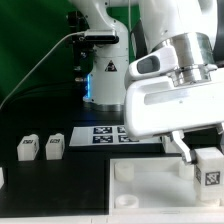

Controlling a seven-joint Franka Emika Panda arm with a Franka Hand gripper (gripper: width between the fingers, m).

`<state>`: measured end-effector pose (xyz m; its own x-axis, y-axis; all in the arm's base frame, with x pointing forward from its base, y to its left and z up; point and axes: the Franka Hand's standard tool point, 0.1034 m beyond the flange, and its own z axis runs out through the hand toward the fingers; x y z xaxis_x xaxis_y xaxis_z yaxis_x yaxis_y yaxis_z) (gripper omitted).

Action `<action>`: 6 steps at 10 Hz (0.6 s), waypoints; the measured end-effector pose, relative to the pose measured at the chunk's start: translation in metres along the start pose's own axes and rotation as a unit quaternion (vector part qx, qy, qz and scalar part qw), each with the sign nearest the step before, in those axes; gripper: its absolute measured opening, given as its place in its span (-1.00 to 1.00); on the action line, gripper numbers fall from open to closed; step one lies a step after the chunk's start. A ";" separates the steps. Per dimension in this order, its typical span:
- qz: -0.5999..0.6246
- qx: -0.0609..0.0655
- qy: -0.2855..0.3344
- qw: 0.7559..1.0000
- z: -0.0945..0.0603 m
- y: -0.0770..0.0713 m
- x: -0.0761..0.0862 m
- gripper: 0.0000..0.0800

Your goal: Assemble one leg

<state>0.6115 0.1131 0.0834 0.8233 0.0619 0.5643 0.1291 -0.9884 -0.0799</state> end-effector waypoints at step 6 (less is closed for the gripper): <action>-0.001 0.000 -0.003 1.000 0.001 0.000 -0.002 0.62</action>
Offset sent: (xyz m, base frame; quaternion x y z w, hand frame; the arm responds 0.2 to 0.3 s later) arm 0.0000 0.0000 0.0000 0.0000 0.0000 0.0000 1.0000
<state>0.6105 0.1131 0.0812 0.8260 0.0642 0.5600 0.1305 -0.9883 -0.0792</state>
